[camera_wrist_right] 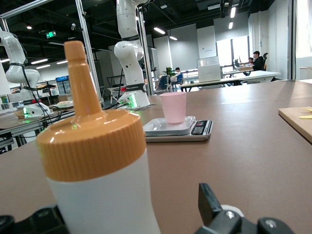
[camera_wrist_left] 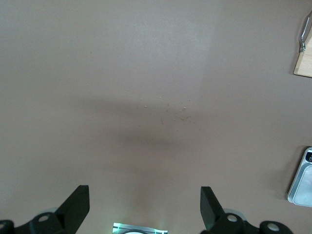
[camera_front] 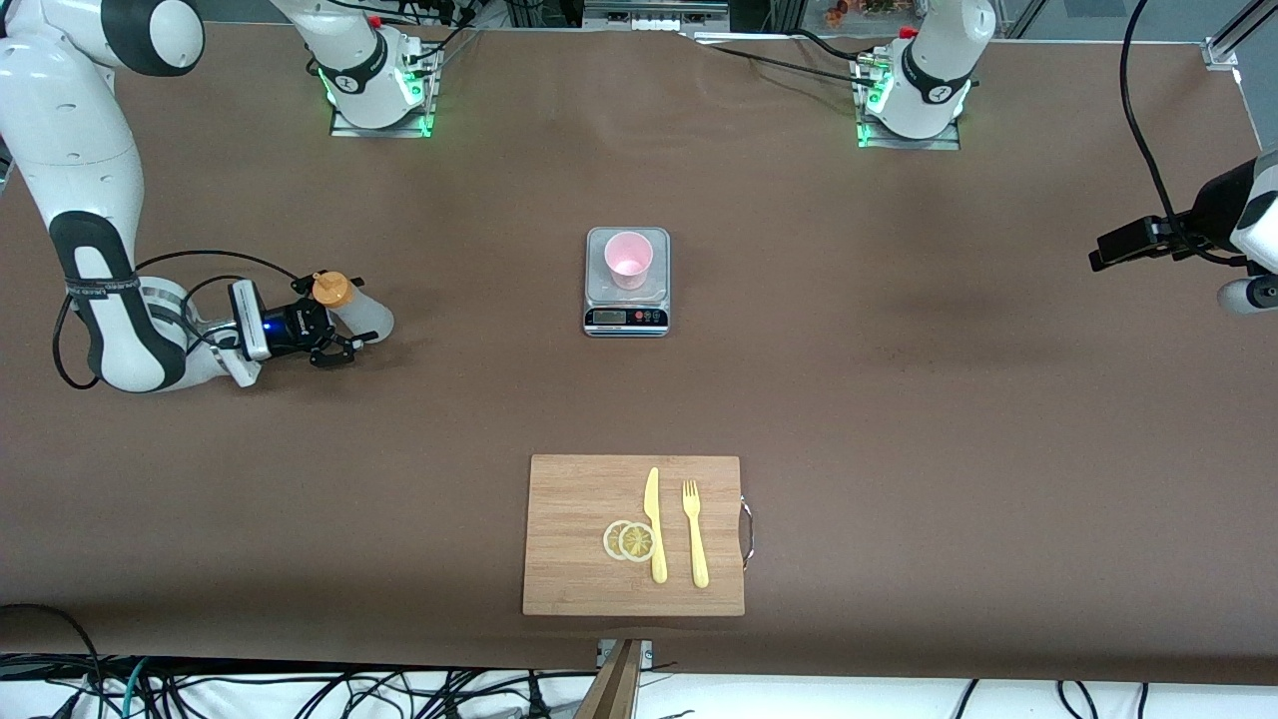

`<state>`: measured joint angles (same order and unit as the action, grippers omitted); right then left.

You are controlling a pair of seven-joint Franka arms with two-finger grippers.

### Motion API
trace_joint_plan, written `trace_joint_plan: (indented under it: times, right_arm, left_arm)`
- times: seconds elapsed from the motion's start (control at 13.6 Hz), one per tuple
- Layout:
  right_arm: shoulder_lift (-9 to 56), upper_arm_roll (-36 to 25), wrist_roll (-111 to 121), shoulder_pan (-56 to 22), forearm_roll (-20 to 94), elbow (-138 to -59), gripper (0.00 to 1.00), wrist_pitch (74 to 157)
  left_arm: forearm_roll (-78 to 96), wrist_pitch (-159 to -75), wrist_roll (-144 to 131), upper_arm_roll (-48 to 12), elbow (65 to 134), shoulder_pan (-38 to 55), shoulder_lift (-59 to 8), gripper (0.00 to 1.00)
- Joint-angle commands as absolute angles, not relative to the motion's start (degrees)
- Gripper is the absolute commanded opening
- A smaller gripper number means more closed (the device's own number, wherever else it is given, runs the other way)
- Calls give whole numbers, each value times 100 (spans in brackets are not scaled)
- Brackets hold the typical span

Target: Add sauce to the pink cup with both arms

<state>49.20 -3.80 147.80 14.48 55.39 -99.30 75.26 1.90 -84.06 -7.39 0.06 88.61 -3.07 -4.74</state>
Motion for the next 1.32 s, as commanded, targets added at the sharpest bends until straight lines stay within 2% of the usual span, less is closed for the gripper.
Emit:
trace_joint_plan:
  times: [0.0, 0.59, 0.88, 1.25]
  right_arm:
    - [4904, -447, 14748, 1608, 5564, -9792, 100, 7558]
    - [4843, -1484, 14722, 1617, 5449, -9624, 100, 7506]
    - [4843, -1985, 13891, 1608, 5441, -8731, 100, 7541]
    - [4799, -2013, 11010, 1459, 5203, -7157, 100, 7497]
  left_arm:
    - [316, -8411, -765, 18, 8833, -299, -466, 100]
    - [316, -8411, -773, 18, 8833, -299, -475, 100]
    - [316, -8411, -765, 18, 8815, -299, -492, 100]
    - [316, -8411, -765, 18, 8798, -299, -501, 100]
